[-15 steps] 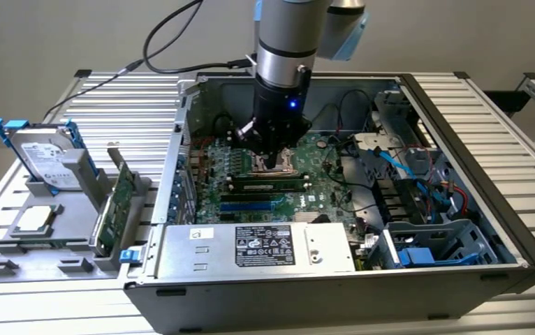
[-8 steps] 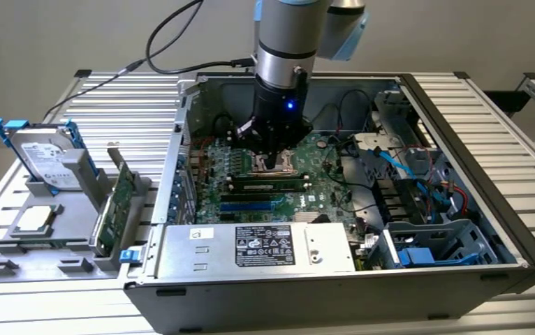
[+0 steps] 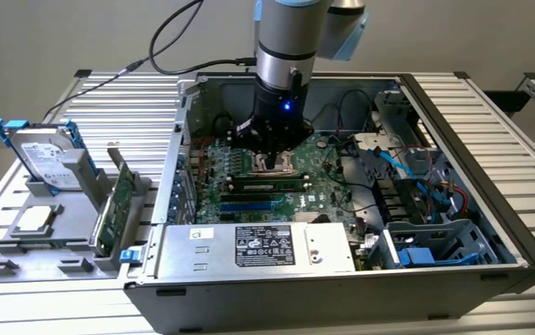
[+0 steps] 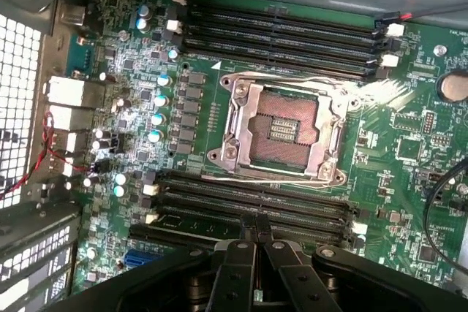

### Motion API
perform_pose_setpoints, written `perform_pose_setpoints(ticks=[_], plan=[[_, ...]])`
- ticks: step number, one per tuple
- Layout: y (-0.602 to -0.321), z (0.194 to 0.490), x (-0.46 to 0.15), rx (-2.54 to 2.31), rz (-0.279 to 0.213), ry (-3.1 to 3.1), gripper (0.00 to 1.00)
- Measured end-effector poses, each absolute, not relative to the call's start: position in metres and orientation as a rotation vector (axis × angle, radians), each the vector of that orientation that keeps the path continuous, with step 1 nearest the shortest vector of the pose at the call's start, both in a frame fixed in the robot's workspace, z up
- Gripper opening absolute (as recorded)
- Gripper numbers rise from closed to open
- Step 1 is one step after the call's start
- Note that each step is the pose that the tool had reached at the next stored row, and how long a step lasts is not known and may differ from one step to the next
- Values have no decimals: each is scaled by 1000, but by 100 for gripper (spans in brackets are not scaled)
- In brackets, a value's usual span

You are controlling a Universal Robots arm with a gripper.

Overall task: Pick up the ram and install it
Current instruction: 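Press down the ram until it locks into place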

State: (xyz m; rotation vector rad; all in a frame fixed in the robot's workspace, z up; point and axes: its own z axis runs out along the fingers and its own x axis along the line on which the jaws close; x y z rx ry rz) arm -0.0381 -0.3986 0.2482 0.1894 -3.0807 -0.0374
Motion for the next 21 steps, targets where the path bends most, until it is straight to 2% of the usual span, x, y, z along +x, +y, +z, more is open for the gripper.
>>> perform_pose_setpoints(ticks=[8, 21], plan=[[-399, 248, -38, 49, -41, -3087, 11], [-418, 257, -38, 16, -52, -3088, 11]])
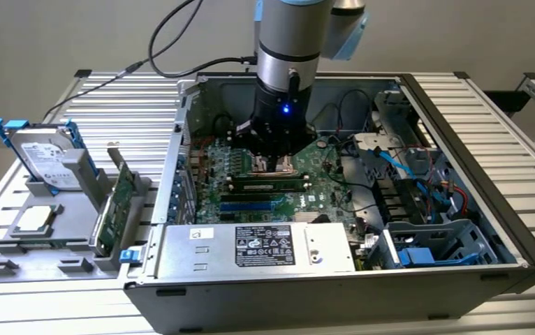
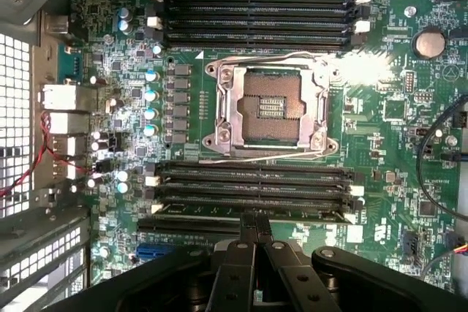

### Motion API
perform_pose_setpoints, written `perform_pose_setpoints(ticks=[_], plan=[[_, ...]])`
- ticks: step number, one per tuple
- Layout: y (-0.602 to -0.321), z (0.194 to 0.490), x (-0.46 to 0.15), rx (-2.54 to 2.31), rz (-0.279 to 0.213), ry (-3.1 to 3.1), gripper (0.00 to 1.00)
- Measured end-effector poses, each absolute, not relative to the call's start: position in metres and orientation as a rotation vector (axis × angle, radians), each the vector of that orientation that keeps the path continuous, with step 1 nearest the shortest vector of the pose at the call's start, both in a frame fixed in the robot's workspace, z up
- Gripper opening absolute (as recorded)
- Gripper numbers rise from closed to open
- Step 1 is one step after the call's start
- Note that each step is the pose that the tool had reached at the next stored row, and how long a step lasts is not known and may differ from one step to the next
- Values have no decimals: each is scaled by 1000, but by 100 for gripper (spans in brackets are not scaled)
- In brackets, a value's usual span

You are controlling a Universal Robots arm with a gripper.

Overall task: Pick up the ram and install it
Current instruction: 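Press down the ram until it locks into place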

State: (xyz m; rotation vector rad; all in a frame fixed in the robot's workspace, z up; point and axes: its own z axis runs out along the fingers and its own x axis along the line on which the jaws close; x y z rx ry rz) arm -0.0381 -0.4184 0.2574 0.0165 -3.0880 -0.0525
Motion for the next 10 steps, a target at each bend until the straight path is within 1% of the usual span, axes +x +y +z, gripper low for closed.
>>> perform_pose_setpoints(ticks=[10], plan=[[-429, 258, -38, -3, -58, -3088, 11]])
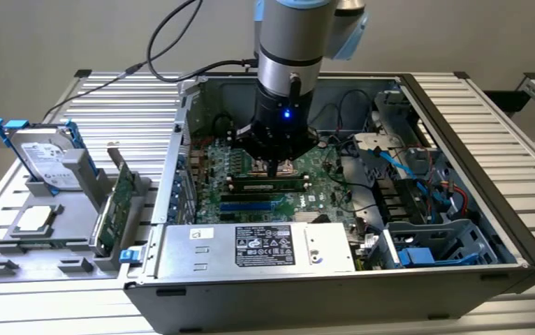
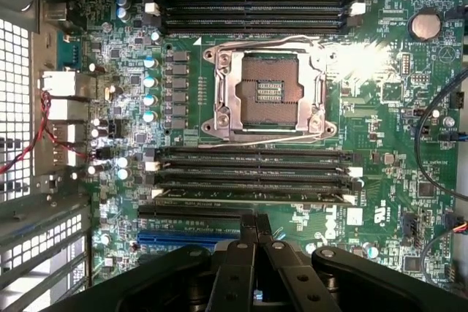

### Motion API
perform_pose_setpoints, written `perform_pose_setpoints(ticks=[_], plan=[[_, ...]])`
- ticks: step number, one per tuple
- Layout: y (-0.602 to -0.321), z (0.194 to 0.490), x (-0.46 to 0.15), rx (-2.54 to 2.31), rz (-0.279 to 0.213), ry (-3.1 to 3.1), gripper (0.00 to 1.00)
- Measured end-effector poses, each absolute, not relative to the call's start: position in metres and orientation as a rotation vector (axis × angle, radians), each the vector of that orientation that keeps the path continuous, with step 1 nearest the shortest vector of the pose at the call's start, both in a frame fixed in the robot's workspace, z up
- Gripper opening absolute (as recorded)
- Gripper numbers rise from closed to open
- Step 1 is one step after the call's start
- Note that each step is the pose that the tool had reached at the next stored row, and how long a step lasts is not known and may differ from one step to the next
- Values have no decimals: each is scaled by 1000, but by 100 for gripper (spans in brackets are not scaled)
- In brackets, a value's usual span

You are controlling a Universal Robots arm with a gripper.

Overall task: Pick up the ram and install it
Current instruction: 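Press down the ram until it locks into place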

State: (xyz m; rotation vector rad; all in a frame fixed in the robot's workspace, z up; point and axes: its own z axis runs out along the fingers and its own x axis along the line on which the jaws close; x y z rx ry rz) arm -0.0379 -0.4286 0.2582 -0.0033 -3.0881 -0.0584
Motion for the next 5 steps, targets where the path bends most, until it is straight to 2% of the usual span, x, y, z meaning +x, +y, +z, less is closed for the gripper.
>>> perform_pose_setpoints(ticks=[5], plan=[[-429, 258, -38, -3, -58, -3088, 11]])
